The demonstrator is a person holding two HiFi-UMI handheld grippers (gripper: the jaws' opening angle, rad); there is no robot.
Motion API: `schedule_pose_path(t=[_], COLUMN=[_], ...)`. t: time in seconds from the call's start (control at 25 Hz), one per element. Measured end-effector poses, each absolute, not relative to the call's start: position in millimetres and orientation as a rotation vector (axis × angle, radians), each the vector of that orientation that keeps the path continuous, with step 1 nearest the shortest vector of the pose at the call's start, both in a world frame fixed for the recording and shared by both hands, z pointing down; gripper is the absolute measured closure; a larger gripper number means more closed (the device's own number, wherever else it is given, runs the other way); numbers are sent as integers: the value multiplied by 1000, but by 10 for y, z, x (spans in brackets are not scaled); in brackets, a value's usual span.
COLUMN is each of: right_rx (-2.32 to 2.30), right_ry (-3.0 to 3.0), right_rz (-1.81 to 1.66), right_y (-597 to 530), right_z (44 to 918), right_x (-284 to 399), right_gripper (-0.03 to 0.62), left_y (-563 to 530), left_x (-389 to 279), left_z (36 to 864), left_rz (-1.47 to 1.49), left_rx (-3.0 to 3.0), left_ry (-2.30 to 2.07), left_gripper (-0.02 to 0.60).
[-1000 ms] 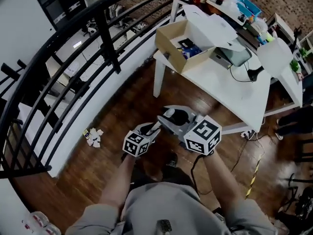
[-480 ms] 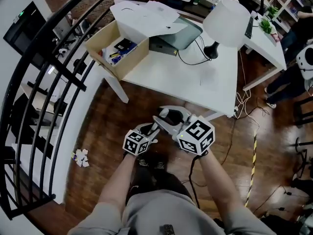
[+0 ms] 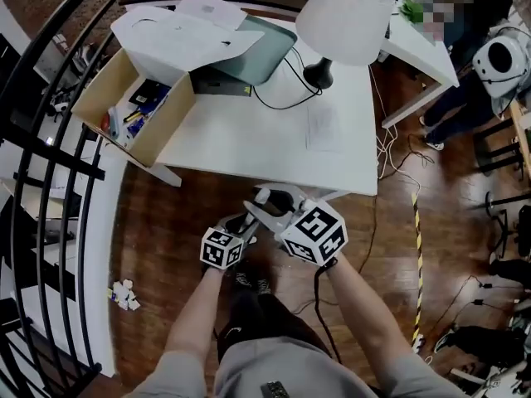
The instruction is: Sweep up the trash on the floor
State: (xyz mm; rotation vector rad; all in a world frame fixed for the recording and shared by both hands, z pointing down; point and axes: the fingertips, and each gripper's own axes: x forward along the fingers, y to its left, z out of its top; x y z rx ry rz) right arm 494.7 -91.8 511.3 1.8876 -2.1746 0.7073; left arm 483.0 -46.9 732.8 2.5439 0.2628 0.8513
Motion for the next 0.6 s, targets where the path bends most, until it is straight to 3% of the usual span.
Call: schedule_pose_path(t=[0.12,0.24,0.6], right_rx=[1993,2097,2161], right_ry=[-2098,-2033,-1935], right_rz=[669,614,661], right_y=[-987,-1001,-854], right_z=[5133,5100,5082], right_x=[5218,5465,5665], right_gripper=[493,438,453], left_y=[-520,-652,-738], left_x=[4996,5095,5235], left_z=[7396,7487,7619], left_rz=[863,897,915], left_rx=[2526,2506,2482], left_ry=[264,242,244], left_gripper=[440,445,446])
